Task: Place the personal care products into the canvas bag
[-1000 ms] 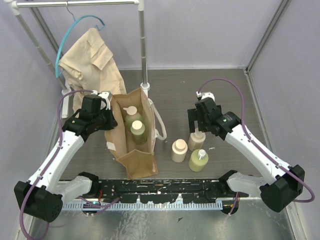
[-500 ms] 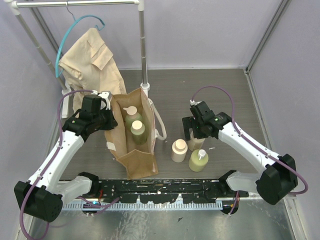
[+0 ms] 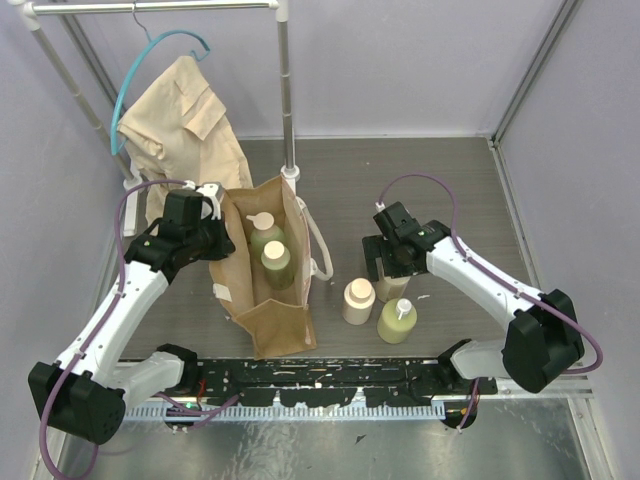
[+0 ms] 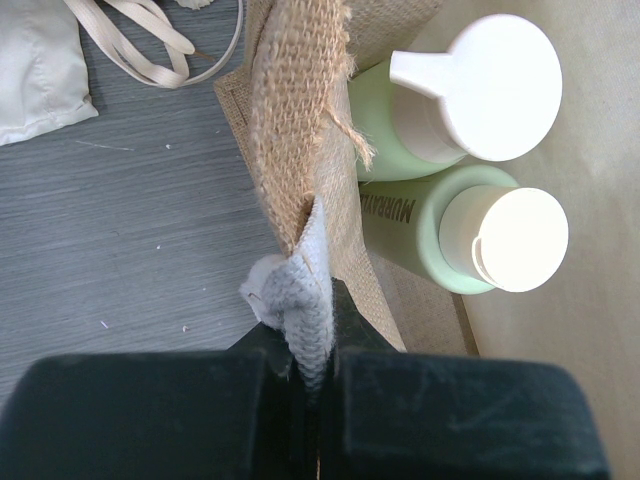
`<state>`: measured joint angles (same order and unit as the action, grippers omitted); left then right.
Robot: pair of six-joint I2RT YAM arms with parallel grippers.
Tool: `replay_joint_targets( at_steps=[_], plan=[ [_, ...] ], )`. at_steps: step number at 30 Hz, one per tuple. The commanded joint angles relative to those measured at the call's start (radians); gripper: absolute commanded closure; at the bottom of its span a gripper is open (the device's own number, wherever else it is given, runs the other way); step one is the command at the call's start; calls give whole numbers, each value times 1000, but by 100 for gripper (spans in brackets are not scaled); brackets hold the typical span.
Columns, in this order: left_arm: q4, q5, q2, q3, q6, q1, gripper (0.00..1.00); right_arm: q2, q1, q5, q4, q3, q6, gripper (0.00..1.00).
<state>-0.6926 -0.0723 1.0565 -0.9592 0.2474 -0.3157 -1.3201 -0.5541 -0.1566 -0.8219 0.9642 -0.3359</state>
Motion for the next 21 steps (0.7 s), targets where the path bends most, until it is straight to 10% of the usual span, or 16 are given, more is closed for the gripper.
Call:
replay_joint_targets(
  at_steps=[1, 14, 21],
  plan=[
    [5, 0, 5, 26, -9, 3, 100, 0, 0, -8, 21, -3, -12, 14],
    [0, -1, 7, 22, -9, 4, 100, -3, 0, -31, -27, 58, 5, 96],
    [-2, -3, 12, 15, -10, 4, 100, 20, 0, -93, -96, 315, 58, 99]
  ],
)
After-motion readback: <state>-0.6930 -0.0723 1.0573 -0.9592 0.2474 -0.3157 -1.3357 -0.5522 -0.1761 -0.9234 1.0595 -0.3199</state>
